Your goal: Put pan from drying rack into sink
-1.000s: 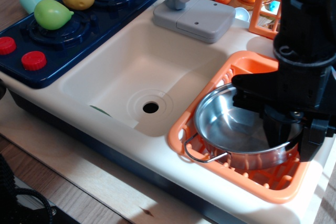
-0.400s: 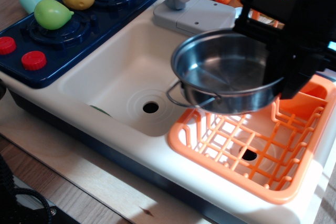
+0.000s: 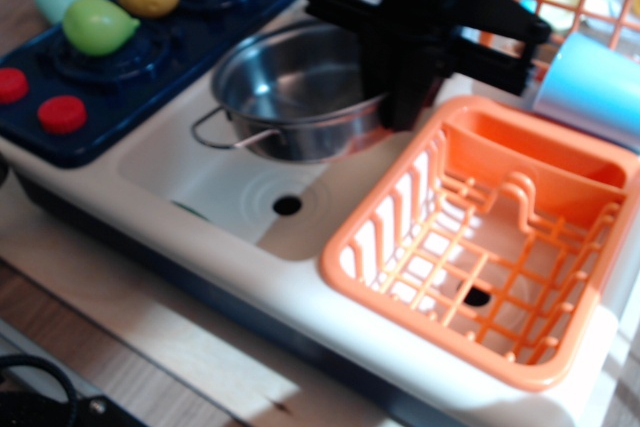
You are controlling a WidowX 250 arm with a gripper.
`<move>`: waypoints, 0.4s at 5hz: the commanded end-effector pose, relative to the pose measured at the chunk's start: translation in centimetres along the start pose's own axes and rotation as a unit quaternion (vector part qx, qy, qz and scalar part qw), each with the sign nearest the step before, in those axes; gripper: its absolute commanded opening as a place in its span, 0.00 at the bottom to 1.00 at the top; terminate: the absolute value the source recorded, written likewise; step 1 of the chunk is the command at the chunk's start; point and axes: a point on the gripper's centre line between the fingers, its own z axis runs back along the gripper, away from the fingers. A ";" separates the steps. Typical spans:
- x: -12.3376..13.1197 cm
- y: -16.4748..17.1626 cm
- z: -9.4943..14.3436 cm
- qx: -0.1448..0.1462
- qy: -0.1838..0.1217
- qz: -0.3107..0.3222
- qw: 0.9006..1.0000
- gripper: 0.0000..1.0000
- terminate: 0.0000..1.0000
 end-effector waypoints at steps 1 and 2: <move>0.0 1.7 -0.8 -0.008 -0.026 -0.004 1.000 0.00 0.00; 0.1 2.4 -2.7 -0.021 -0.051 -0.026 0.998 0.00 0.00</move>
